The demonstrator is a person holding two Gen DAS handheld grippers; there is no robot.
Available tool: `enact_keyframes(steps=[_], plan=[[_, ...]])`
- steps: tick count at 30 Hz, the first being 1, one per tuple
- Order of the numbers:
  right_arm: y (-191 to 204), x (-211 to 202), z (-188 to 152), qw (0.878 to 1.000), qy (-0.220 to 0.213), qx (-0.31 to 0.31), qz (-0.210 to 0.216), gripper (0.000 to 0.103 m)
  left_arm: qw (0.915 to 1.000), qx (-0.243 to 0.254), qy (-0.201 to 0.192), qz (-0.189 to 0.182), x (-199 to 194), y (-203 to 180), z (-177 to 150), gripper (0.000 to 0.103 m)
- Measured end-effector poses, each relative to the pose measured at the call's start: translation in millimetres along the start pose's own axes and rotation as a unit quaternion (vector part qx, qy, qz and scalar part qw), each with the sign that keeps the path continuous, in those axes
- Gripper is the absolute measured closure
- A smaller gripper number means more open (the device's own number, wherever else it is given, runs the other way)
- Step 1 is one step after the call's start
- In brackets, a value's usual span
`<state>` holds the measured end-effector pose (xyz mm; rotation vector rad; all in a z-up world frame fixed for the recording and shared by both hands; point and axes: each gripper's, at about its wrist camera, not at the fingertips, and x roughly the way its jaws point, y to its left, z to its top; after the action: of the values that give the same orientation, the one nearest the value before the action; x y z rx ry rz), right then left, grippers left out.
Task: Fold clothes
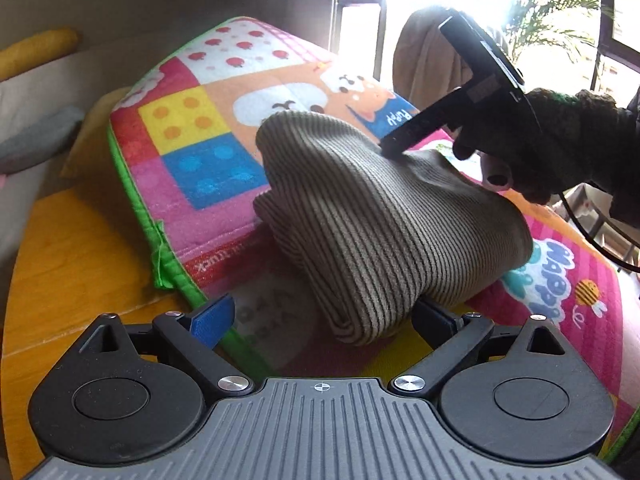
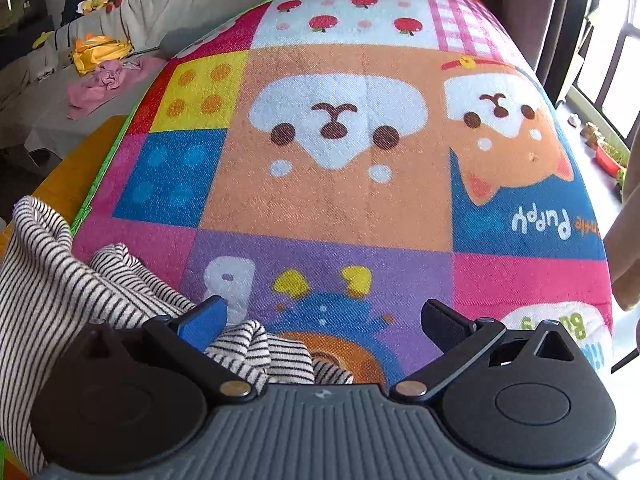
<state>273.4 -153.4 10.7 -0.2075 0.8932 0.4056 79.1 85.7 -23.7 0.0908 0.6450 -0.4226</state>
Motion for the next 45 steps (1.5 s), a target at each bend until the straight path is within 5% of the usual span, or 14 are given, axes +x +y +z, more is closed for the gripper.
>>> enact_keyframes(steps=[7, 14, 17, 22, 29, 39, 45], plan=[[-13.5, -18.0, -31.0, 0.999, 0.011, 0.052, 0.004, 0.000, 0.9987, -0.036, -0.003, 0.037, 11.7, 30.5, 11.2, 0.004], [-0.7, -52.8, -64.1, 0.999, 0.019, 0.001, 0.031, 0.000, 0.9905, -0.117, -0.002, 0.073, 27.5, 72.8, 19.3, 0.005], [-4.7, -64.4, -65.0, 1.000, -0.004, -0.011, 0.003, 0.000, 0.9894, -0.131, -0.008, 0.061, 21.2, 75.0, 17.4, 0.005], [-25.2, -43.3, -57.0, 0.995, -0.033, 0.055, -0.071, 0.000, 0.9924, -0.114, -0.019, 0.041, 2.8, 59.1, 12.1, 0.005], [0.1, -8.7, -63.5, 0.996, -0.025, -0.001, -0.080, 0.000, 0.9965, -0.083, 0.004, -0.010, -11.1, 29.5, -2.8, 0.005], [21.4, -35.1, -95.3, 0.997, -0.024, 0.006, -0.074, 0.000, 0.9985, -0.051, 0.005, 0.017, -1.1, 27.8, 7.2, 0.003], [47.5, -67.8, -126.5, 0.994, -0.026, -0.078, -0.072, 0.000, 0.9976, -0.050, 0.005, 0.048, -5.4, 34.9, 9.8, 0.004]])
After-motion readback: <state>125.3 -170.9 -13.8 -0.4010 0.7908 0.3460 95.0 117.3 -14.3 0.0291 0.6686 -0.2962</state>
